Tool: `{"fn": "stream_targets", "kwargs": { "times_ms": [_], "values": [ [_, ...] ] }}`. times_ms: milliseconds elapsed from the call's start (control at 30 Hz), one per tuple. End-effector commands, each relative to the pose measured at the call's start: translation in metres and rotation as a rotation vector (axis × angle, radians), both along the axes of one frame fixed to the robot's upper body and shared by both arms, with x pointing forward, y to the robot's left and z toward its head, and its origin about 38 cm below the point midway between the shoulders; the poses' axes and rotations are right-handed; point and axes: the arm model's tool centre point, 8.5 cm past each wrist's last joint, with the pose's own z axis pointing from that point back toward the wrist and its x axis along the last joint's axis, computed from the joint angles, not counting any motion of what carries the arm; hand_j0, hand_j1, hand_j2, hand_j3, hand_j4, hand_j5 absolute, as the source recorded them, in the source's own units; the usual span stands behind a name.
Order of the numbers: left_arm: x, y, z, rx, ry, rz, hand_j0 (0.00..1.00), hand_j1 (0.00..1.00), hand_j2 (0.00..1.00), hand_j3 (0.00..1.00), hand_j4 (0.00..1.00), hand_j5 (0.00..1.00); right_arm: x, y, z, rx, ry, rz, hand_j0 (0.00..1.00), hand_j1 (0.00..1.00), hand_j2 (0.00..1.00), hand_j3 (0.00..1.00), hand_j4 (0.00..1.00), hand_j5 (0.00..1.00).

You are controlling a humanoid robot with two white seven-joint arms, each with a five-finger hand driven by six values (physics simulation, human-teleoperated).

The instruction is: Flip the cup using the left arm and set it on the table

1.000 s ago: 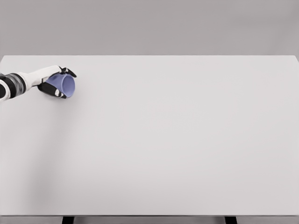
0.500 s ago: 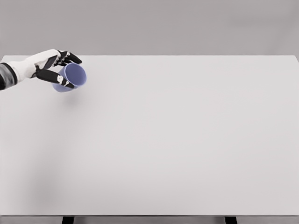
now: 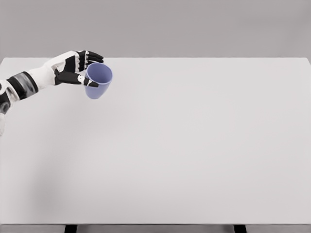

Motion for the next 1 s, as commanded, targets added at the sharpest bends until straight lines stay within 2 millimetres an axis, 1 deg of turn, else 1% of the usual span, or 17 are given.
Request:
{"fn": "stream_targets", "kwargs": {
  "times_ms": [0,67,100,133,233,333,400,433,533,567,600,700,733,767,800,900,967],
  "values": [
    [0.003,-0.009,-0.011,-0.087,0.035,0.007,0.7,0.7,0.7,0.7,0.7,0.7,0.0,0.0,0.0,0.0,0.0,0.001,1.0,1.0,1.0,1.0,1.0,1.0],
    [0.002,-0.012,-0.014,-0.133,0.011,0.0,0.69,0.69,0.69,0.69,0.69,0.69,0.0,0.0,0.0,0.0,0.0,0.001,1.0,1.0,1.0,1.0,1.0,1.0],
    [0.002,-0.018,-0.015,-0.149,-0.005,-0.011,0.69,0.69,0.69,0.69,0.69,0.69,0.0,0.0,0.0,0.0,0.0,0.0,1.0,1.0,1.0,1.0,1.0,1.0],
    [0.0,-0.02,-0.017,-0.158,-0.006,-0.013,0.69,0.69,0.69,0.69,0.69,0.69,0.0,0.0,0.0,0.0,0.0,0.0,1.0,1.0,1.0,1.0,1.0,1.0],
    [-0.004,-0.014,-0.021,-0.216,-0.044,0.018,0.69,0.69,0.69,0.69,0.69,0.69,0.0,0.0,0.0,0.0,0.0,0.001,1.0,1.0,1.0,1.0,1.0,1.0],
    [-0.006,-0.012,-0.023,-0.219,-0.072,0.021,0.69,0.69,0.69,0.69,0.69,0.69,0.0,0.0,0.0,0.0,0.0,0.0,1.0,1.0,1.0,1.0,1.0,1.0],
    [-0.009,-0.012,-0.033,-0.213,-0.053,0.027,0.69,0.69,0.69,0.69,0.69,0.69,0.0,0.0,0.0,0.0,0.0,0.0,1.0,1.0,1.0,1.0,1.0,1.0],
    [-0.01,-0.012,-0.042,-0.214,-0.033,0.036,0.69,0.69,0.69,0.69,0.69,0.69,0.0,0.0,0.0,0.0,0.0,0.0,1.0,1.0,1.0,1.0,1.0,1.0],
    [-0.012,-0.012,-0.051,-0.185,-0.015,0.04,0.69,0.69,0.69,0.69,0.69,0.69,0.0,0.0,0.0,0.0,0.0,0.0,1.0,1.0,1.0,1.0,1.0,1.0],
    [-0.013,-0.011,-0.062,-0.184,0.008,0.056,0.69,0.69,0.69,0.69,0.69,0.69,0.0,0.0,0.0,0.0,0.0,0.001,1.0,1.0,1.0,1.0,1.0,1.0],
    [-0.015,-0.014,-0.066,-0.188,0.016,0.055,0.69,0.69,0.69,0.69,0.69,0.69,0.0,0.0,0.0,0.0,0.0,0.001,1.0,1.0,1.0,1.0,1.0,1.0],
    [-0.015,-0.014,-0.067,-0.187,0.017,0.055,0.69,0.69,0.69,0.69,0.69,0.69,0.0,0.0,0.0,0.0,0.0,0.0,1.0,1.0,1.0,1.0,1.0,1.0],
    [-0.015,-0.014,-0.066,-0.187,0.016,0.054,0.72,0.72,0.72,0.72,0.72,0.72,0.0,0.0,0.0,0.0,0.0,0.001,1.0,1.0,1.0,1.0,1.0,1.0],
    [-0.015,-0.014,-0.066,-0.187,0.016,0.054,0.85,0.85,0.85,0.85,0.85,0.85,0.0,0.0,0.0,0.0,0.0,0.0,1.0,1.0,1.0,1.0,1.0,1.0],
    [-0.015,-0.014,-0.066,-0.185,0.017,0.054,0.91,0.91,0.91,0.91,0.91,0.91,0.0,0.0,0.0,0.0,0.0,0.001,1.0,1.0,1.0,1.0,1.0,1.0],
    [-0.015,-0.013,-0.065,-0.182,0.015,0.055,0.98,0.98,0.98,0.98,0.98,0.98,0.0,0.0,0.0,0.0,0.0,0.0,1.0,1.0,1.0,1.0,1.0,1.0],
    [-0.015,-0.012,-0.065,-0.179,0.017,0.057,1.0,1.0,1.0,1.0,1.0,1.0,0.0,0.0,0.0,0.0,0.0,0.0,1.0,1.0,1.0,1.0,1.0,1.0]
  ]
}}
